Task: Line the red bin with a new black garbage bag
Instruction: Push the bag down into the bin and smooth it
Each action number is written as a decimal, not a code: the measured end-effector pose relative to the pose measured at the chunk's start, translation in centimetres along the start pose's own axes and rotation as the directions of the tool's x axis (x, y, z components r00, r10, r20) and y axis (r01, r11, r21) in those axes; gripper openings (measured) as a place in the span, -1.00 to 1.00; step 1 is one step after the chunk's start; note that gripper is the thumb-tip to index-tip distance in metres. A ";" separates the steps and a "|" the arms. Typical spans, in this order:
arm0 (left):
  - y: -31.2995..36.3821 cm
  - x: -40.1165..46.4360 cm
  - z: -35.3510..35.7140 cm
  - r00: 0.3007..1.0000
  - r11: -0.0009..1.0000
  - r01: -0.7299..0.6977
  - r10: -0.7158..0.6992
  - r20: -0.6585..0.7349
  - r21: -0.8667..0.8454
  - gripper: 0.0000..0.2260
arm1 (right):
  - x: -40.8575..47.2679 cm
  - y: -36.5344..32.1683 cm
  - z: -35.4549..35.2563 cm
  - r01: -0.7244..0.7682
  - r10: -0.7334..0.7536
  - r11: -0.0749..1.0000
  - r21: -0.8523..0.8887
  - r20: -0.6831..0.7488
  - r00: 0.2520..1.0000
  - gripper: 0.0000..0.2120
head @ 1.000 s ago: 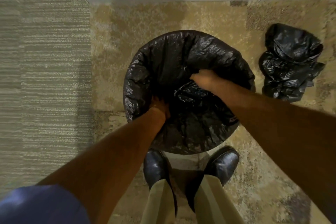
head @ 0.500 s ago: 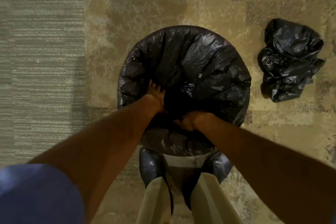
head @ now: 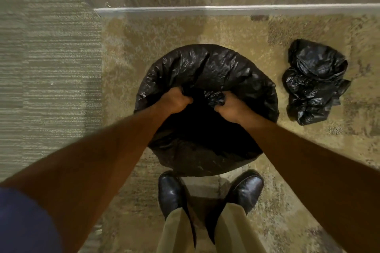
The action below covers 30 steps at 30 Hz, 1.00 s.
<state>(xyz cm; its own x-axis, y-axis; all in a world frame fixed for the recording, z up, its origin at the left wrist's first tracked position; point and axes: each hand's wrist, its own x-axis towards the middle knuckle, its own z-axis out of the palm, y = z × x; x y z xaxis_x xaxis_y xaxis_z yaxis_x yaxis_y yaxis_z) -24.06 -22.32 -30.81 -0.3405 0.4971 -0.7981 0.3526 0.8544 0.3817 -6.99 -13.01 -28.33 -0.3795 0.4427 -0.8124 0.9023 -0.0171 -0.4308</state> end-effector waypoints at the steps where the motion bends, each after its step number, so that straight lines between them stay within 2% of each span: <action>1: 0.1 0.1 0.0 1.000 0.999 -0.018 0.018 0.001 0.027 -0.62 | -0.2 -0.3 0.1 0.015 -0.012 0.996 -0.084 0.047 0.999 -0.38; 3: 0.3 -0.5 0.4 0.995 0.989 -0.093 0.095 -0.014 0.114 -0.63 | -1.4 -0.8 1.0 0.101 -0.064 0.965 -0.243 0.157 0.986 -0.42; 5: 0.2 -1.9 0.7 0.978 0.948 -0.205 0.207 0.018 0.244 -0.60 | -3.2 -1.2 2.6 0.258 -0.170 0.913 -0.317 0.280 0.945 -0.55; 8: -0.4 -4.7 1.2 0.922 0.782 -0.385 0.303 0.240 0.491 -0.54 | -6.0 -0.4 5.1 0.366 -0.167 0.816 -0.448 0.423 0.891 -0.53; 10: -1.6 -6.3 2.1 0.890 0.574 -0.453 0.245 0.385 0.682 -0.48 | -7.1 0.9 6.1 0.379 -0.110 0.716 -0.586 0.441 0.891 -0.46; 12: -3.3 -7.5 2.9 0.880 0.377 -0.470 0.122 0.460 0.799 -0.43 | -7.7 2.1 6.5 0.385 -0.128 0.648 -0.657 0.405 0.905 -0.48; 14: -4.9 -7.9 2.9 0.885 0.314 -0.452 0.041 0.464 0.835 -0.41 | -7.9 2.7 6.5 0.386 -0.172 0.624 -0.680 0.363 0.916 -0.52; 17: -5.5 -8.3 2.2 0.890 0.308 -0.450 0.080 0.449 0.838 -0.45 | -8.4 2.9 6.3 0.402 -0.291 0.576 -0.712 0.281 0.915 -0.58; 19: -4.7 -9.0 1.9 0.883 0.307 -0.469 0.167 0.439 0.828 -0.54 | -9.2 2.6 5.8 0.426 -0.452 0.552 -0.717 0.172 0.875 -0.65; 21: -4.0 -10.0 1.0 0.848 0.318 -0.494 0.382 0.367 0.809 -0.64 | -10.1 2.4 4.4 0.458 -0.657 0.553 -0.696 -0.026 0.753 -0.69; 23: -3.7 -10.8 -0.4 0.726 0.358 -0.511 0.667 0.169 0.781 -0.66 | -10.7 2.5 2.3 0.409 -0.753 0.590 -0.696 -0.293 0.589 -0.68; 24: -3.7 -11.1 -1.3 0.663 0.414 -0.505 0.748 0.032 0.757 -0.60 | -10.9 2.7 1.1 0.355 -0.728 0.637 -0.684 -0.383 0.568 -0.62; 25: -3.9 -11.4 -2.2 0.639 0.498 -0.475 0.762 -0.104 0.726 -0.51 | -11.1 3.0 -0.1 0.304 -0.670 0.702 -0.644 -0.452 0.589 -0.56; 27: -4.3 -11.8 -4.0 0.673 0.672 -0.355 0.666 -0.320 0.650 -0.35 | -11.2 3.5 -1.8 0.240 -0.500 0.840 -0.486 -0.523 0.690 -0.43; 28: -4.5 -11.8 -4.6 0.687 0.723 -0.309 0.619 -0.381 0.617 -0.31 | -11.2 3.7 -2.3 0.233 -0.438 0.882 -0.410 -0.528 0.727 -0.39; 29: -4.6 -11.7 -5.1 0.680 0.730 -0.302 0.616 -0.398 0.613 -0.30 | -11.1 3.6 -2.6 0.246 -0.418 0.897 -0.367 -0.527 0.739 -0.37; 30: -4.5 -11.4 -5.3 0.654 0.686 -0.332 0.662 -0.366 0.648 -0.30 | -11.0 3.3 -2.7 0.276 -0.453 0.881 -0.384 -0.520 0.724 -0.38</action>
<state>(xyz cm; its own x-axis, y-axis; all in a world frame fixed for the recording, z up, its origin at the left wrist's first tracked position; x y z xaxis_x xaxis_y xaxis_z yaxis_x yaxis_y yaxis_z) -26.41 -30.98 -20.95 -0.3078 0.9463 -0.0985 0.9195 0.3225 0.2248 0.76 -15.51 -19.74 -0.5775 0.7944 -0.1884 0.7688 0.4515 -0.4529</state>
